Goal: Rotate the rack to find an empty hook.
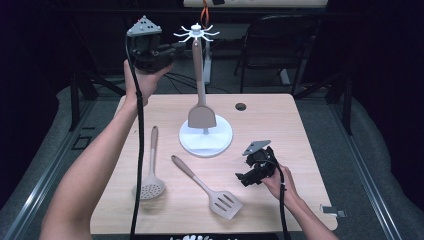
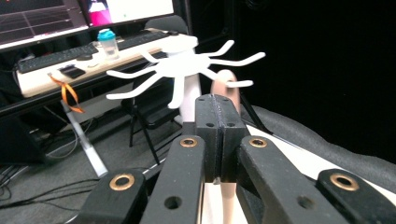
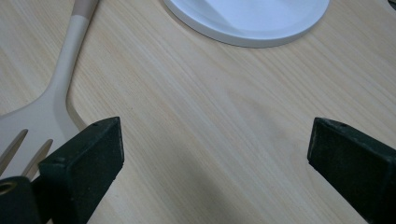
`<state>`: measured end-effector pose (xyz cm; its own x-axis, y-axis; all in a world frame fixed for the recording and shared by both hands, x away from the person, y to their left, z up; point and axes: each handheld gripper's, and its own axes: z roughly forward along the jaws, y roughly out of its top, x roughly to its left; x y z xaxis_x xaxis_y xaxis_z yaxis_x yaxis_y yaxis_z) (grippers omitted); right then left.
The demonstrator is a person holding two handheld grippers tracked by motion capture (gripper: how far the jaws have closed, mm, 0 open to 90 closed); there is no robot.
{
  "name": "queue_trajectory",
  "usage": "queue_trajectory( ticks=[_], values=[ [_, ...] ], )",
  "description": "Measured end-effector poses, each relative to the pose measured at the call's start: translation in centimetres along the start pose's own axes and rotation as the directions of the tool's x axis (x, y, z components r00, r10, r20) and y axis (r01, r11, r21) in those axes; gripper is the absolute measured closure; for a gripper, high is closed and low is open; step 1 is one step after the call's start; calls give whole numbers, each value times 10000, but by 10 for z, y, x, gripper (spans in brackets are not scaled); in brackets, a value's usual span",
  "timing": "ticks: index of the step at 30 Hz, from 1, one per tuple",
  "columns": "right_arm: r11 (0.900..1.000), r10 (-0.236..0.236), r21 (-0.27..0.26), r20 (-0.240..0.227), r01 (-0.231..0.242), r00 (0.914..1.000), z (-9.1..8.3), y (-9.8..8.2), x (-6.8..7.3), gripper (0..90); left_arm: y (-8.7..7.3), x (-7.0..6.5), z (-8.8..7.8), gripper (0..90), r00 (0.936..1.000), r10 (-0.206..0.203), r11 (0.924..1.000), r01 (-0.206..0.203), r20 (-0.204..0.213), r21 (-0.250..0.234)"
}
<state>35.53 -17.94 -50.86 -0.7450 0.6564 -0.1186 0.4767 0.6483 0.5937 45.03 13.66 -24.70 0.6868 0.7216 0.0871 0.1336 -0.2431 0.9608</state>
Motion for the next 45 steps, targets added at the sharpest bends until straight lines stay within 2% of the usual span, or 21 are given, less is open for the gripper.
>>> queue_trajectory(
  ticks=[5, 11, 22, 32, 36, 37, 38, 42, 45],
  values=[
    [10000, 30, 27, 7, -30, 10000, 0, 0, 0, 32, -1, 9, 2, 900, 9993, -236, 9997, 238, -287, 79],
    [10000, 33, 26, -19, -33, 10000, 1, 0, 0, 33, 0, 12, 3, 900, 9987, -230, 9996, 236, -447, 128],
    [10000, 14, 35, -17, -14, 10000, 1, 0, 0, 33, 0, 23, 9, 900, 9955, -453, 9985, 475, -827, 257],
    [10000, 3, 34, -18, -2, 10000, 1, 0, 0, 34, 0, 24, 11, 900, 9951, -501, 9983, 525, -850, 260],
    [10000, -26, 36, 24, 26, 10000, 0, 0, 1, 34, -2, 24, 8, 899, 9945, -658, 9975, 675, -817, 192],
    [10000, -20, -11, -35, 20, 10000, 0, 0, 1, 34, -2, 24, 8, 878, 9945, -658, 9975, 675, -817, 192],
    [10000, -4, -38, -52, 4, 10000, 0, 0, 1, 35, -3, 23, 4, 849, 9926, -843, 9962, 858, -869, 132],
    [10000, -29, 74, -55, 29, 10000, -1, 0, 0, 39, -8, 21, -3, 714, 9922, -783, 9965, 807, -972, 206],
    [10000, -29, 39, -43, 30, 10000, 0, 0, 1, 40, -18, 21, -11, 595, 9883, -1183, 9922, 1214, -961, 266]
  ],
)
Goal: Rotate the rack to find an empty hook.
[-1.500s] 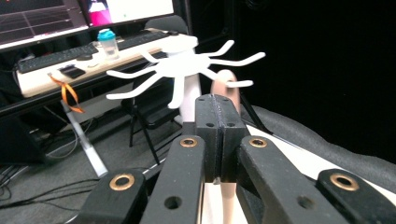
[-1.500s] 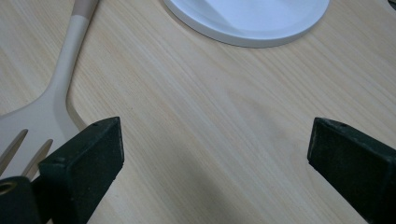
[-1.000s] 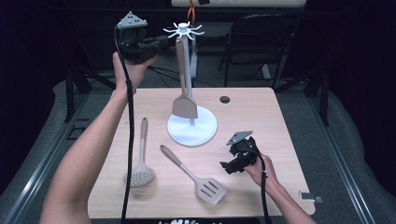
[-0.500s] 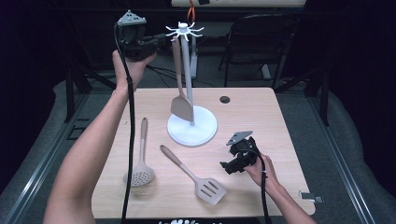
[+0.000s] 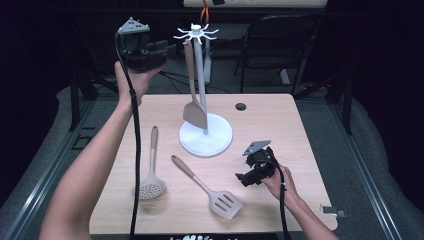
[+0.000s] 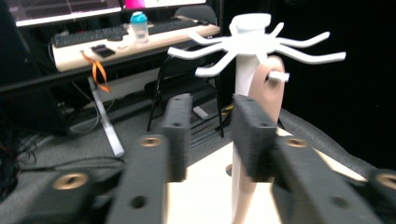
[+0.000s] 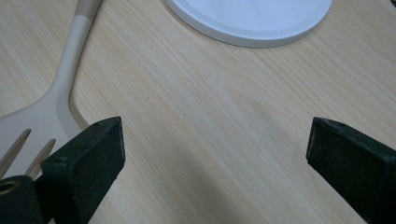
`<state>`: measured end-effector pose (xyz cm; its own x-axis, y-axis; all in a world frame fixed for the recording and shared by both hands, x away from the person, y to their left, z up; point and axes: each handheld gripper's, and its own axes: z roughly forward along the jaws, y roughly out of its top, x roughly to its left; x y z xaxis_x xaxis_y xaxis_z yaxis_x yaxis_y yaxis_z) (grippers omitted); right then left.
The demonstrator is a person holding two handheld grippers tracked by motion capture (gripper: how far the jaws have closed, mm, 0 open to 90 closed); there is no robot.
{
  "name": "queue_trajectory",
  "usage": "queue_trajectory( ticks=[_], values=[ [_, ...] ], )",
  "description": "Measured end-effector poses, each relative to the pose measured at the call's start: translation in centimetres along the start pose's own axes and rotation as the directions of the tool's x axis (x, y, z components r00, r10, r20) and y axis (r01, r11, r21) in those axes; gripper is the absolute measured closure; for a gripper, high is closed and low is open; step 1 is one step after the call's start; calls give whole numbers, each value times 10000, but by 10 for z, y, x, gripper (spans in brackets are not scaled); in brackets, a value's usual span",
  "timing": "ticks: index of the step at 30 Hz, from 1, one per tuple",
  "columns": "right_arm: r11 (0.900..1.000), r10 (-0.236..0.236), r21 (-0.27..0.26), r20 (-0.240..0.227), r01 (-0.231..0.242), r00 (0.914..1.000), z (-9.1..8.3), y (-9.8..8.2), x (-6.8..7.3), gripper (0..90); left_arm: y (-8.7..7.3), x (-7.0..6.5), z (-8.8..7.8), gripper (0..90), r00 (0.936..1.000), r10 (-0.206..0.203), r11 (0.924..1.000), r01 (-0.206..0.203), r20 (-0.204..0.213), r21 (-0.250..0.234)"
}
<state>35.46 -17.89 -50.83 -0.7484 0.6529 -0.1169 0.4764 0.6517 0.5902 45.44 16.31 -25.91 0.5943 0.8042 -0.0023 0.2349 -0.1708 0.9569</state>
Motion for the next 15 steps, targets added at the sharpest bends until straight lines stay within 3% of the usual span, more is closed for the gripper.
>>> queue_trajectory(
  ticks=[9, 15],
  values=[
    [10000, -23, 57, 1, 23, 10000, 3, 0, 2, 43, -31, 0, -6, 380, 9998, -140, 9989, 147, -164, 454],
    [9999, -100, 115, -51, 101, 9999, 5, 0, 2, 43, -70, 8, -4, 286, 9990, -312, 9927, 346, -307, 1156]
  ],
)
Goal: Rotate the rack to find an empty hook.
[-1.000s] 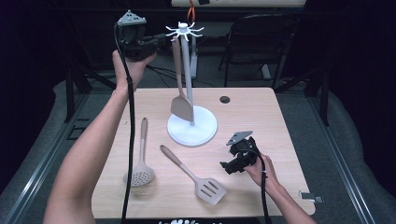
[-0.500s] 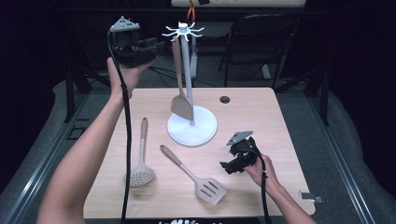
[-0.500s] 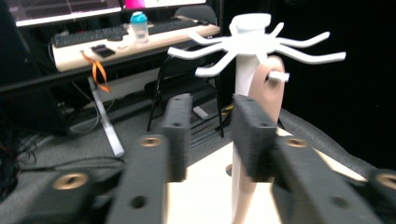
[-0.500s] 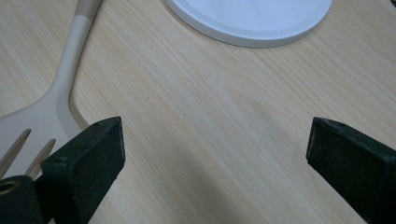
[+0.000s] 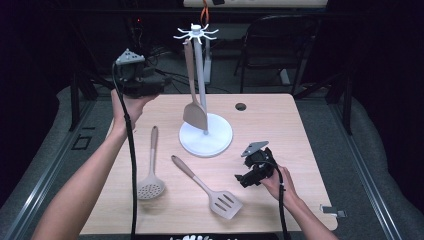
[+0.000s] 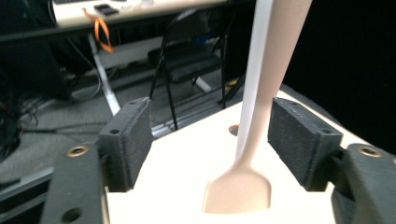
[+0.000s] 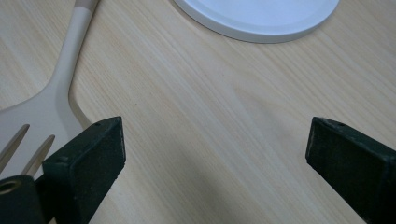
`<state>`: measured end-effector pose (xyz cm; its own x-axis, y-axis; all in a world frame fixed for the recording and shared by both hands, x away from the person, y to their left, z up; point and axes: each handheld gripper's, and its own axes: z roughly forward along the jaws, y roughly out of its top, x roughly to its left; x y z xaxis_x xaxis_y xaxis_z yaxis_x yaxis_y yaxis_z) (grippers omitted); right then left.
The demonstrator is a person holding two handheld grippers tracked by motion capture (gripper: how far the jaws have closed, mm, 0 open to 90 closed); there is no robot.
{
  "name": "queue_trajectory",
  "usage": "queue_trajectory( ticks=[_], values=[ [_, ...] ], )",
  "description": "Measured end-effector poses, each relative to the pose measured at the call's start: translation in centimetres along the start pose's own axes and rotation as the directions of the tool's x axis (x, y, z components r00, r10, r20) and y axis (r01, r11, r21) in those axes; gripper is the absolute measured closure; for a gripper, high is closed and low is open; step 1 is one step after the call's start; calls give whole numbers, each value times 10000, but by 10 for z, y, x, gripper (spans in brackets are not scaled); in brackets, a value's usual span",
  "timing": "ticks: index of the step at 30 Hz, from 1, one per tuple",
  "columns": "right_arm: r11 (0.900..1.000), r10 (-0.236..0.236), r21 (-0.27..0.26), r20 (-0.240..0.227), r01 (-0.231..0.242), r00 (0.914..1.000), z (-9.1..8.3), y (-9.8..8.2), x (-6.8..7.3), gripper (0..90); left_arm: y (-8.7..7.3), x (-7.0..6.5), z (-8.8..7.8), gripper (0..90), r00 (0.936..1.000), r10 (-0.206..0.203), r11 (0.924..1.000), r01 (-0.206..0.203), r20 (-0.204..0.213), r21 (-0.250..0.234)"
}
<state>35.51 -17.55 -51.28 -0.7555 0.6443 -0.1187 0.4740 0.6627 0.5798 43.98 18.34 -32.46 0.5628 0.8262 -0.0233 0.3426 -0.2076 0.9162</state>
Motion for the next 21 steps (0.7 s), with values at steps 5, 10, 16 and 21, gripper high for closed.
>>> queue_trajectory(
  ticks=[5, 10, 16, 21],
  values=[
    [9999, -48, 110, -76, 49, 10000, 2, 0, 1, 44, -24, 6, 5, 245, 9999, -170, 9993, 169, 29, 335],
    [9998, -112, 132, -96, 113, 9999, 3, 0, 2, 45, -62, 10, 13, 209, 9990, -435, 9954, 440, -79, 856],
    [9998, -93, 177, -157, 95, 9998, 4, 0, 2, 45, -104, 10, 23, 166, 9973, -716, 9871, 734, -178, 1426],
    [9996, -115, 257, -212, 121, 9997, 6, 0, 3, 45, -135, 12, 26, 140, 9938, -1100, 9789, 1111, -157, 1714]
  ],
)
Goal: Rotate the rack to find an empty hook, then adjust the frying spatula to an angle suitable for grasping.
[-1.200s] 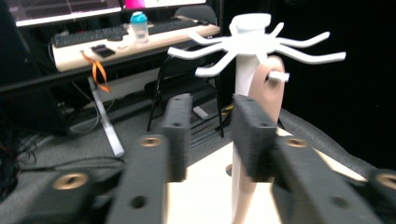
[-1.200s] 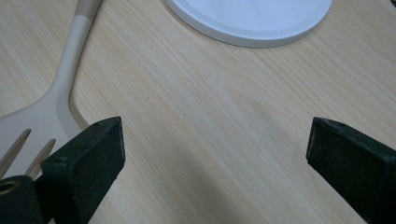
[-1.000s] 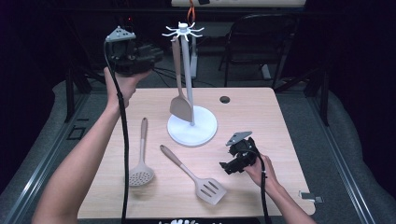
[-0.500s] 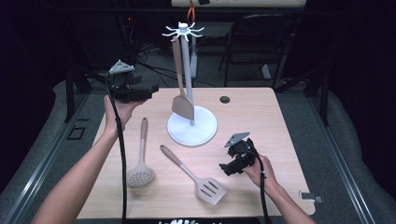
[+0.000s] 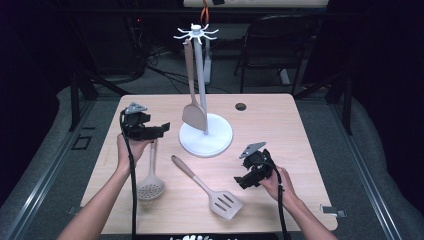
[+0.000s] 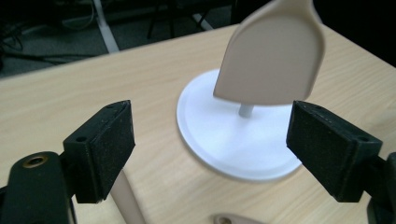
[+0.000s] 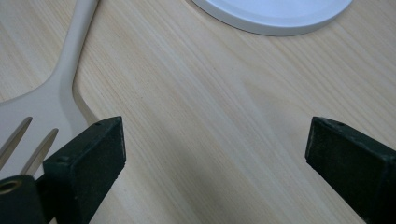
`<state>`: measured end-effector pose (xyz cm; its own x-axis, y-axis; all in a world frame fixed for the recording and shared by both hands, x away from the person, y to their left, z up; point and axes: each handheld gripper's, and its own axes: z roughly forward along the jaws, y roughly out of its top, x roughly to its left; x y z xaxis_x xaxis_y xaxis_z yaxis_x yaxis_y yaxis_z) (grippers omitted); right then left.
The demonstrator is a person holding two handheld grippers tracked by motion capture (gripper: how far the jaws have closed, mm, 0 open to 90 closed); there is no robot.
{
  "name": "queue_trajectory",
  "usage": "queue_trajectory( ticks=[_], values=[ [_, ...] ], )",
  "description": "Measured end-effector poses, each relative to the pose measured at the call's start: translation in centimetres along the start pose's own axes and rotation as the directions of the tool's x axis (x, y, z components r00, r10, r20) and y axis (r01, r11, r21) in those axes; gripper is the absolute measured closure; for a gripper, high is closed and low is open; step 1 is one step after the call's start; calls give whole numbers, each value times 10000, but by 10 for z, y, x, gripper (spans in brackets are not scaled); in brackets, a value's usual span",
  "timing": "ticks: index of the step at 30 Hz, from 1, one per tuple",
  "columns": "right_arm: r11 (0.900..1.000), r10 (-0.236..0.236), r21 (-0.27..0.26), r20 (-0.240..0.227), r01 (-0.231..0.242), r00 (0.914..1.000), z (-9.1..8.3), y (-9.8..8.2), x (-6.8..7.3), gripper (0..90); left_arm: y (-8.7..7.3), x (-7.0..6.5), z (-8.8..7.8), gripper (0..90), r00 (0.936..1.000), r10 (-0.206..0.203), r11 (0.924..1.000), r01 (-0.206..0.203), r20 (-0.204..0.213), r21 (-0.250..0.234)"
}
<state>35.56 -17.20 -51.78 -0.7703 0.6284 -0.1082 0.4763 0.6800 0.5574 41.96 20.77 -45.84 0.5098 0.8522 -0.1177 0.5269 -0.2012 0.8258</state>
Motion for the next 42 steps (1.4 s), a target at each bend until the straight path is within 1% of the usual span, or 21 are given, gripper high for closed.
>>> queue_trajectory(
  ticks=[2, 3, 6, 7, 12, 13, 17, 20, 21, 25, 26, 27, 29, 31, 32, 33, 34, 36, 39, 41, 42],
  values=[
    [10000, 15, 22, -30, -14, 10000, 1, 0, 1, 45, -5, 1, 1, 127, 9999, -109, 9999, 109, 4, 31],
    [10000, -13, 64, -39, 13, 10000, 1, 0, 1, 46, -16, 3, 3, 123, 9990, -421, 9990, 419, 133, 139],
    [10000, -29, 95, -49, 30, 10000, 1, 0, 1, 47, -29, 3, 7, 116, 9987, -509, 9982, 510, -52, 300],
    [9999, -65, 87, -39, 66, 10000, 2, -1, 1, 47, -30, 4, 8, 110, 9989, -474, 9971, 473, 3, 599],
    [9999, -16, 162, 4, 16, 10000, 3, 0, 2, 66, -32, 2, 5, 108, 9987, -486, 9978, 479, 139, 460],
    [9997, -114, 195, -11, 114, 9999, 3, 0, 2, 71, -32, 2, 5, 102, 9988, -473, 9979, 466, 159, 446],
    [9998, -118, 164, 22, 118, 9999, 3, 0, 5, 75, -35, 0, 3, 91, 9974, -662, 9969, 648, 290, 443],
    [10000, -67, 65, 80, 67, 9999, 1, 0, 4, 82, -37, -2, 2, 83, 9976, -641, 9971, 630, 244, 432],
    [10000, -92, 34, 176, 92, 9998, 1, 1, 4, 104, -38, -3, 0, 83, 9977, -566, 9970, 546, 360, 545],
    [10000, -35, 52, 405, 33, 9992, -4, 1, 8, 203, -40, -4, -1, 76, 9957, -808, 9952, 781, 462, 590],
    [10000, -35, 52, 405, 33, 9992, -4, 1, 8, 203, -40, -4, -1, 75, 9957, -808, 9952, 781, 462, 590],
    [10000, -61, -8, 457, 61, 9989, -7, 2, 11, 264, -41, -5, 1, 73, 9946, -918, 9944, 890, 484, 575],
    [9998, 32, -173, 302, -27, 9995, -9, 1, 13, 365, -42, -6, 3, 73, 9943, -941, 9937, 907, 504, 658],
    [10000, -37, -86, 32, 38, 10000, -11, 1, 14, 493, -43, -8, 5, 73, 9944, -929, 9932, 890, 497, 755],
    [10000, -47, -63, -77, 46, 10000, -11, 1, 16, 532, -43, -8, 5, 73, 9945, -921, 9929, 879, 497, 804],
    [10000, -47, -63, -77, 46, 10000, -11, 1, 16, 532, -43, -8, 5, 73, 9945, -921, 9929, 879, 497, 804],
    [9997, -248, 7, -337, 249, 9991, -12, 1, 20, 654, -44, -10, 6, 74, 9938, -1008, 9919, 967, 465, 829],
    [9994, -335, 56, -694, 340, 9970, -12, 1, 25, 760, -46, -12, 7, 77, 9925, -1124, 9897, 1075, 474, 948],
    [9981, -591, 140, -869, 605, 9945, -14, 3, 37, 865, -47, -13, 8, 98, 9902, -1248, 9877, 1181, 619, 1025],
    [9977, -651, 105, -908, 663, 9937, -14, 3, 41, 887, -47, -15, 8, 113, 9904, -1274, 9872, 1214, 538, 1030],
    [9963, -786, 268, -1037, 818, 9915, -15, 5, 50, 900, -48, -15, 8, 117, 9899, -1303, 9866, 1240, 551, 1058]
  ],
)
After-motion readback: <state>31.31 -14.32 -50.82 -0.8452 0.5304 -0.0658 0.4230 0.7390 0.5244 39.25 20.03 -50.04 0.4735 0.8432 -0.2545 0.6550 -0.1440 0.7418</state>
